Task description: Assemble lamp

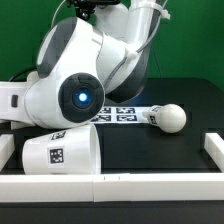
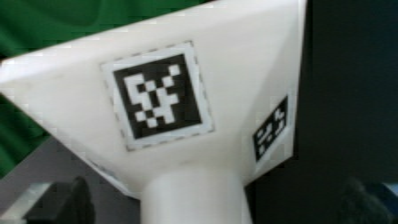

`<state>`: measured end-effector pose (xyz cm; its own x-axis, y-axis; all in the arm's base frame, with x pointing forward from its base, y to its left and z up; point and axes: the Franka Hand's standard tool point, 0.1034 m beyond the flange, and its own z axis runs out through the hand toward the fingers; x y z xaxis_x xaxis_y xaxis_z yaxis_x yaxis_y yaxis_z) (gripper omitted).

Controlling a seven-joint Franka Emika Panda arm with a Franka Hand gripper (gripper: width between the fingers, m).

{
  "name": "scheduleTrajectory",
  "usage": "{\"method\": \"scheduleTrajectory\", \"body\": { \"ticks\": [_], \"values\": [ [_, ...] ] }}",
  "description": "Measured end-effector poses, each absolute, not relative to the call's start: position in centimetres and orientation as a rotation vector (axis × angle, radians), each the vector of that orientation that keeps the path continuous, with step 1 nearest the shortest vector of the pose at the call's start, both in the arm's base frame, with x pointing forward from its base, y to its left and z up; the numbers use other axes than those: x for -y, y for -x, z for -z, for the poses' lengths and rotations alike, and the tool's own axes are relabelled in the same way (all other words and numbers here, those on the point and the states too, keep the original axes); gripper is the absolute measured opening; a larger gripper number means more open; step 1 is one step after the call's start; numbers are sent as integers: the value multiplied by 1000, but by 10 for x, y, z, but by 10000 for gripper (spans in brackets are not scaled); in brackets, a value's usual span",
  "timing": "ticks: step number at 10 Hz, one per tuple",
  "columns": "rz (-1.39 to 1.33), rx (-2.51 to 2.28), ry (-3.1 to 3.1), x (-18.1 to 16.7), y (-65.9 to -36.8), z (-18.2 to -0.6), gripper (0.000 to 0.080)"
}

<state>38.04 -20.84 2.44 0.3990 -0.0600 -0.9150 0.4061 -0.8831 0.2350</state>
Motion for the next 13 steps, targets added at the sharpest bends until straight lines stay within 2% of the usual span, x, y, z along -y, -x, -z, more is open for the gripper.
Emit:
{"method": "scheduleTrajectory", "body": {
  "ticks": [1, 2, 7, 11, 13],
  "values": [
    [1490, -296, -2238, 209, -380, -24, 547],
    [1494, -294, -2236, 209, -380, -25, 429],
    [1506, -292, -2234, 207, -380, -28, 430],
    [1505, -226, -2315, 174, -405, -105, 431],
    [1313, -296, -2434, 173, -419, -102, 431]
  ]
}}
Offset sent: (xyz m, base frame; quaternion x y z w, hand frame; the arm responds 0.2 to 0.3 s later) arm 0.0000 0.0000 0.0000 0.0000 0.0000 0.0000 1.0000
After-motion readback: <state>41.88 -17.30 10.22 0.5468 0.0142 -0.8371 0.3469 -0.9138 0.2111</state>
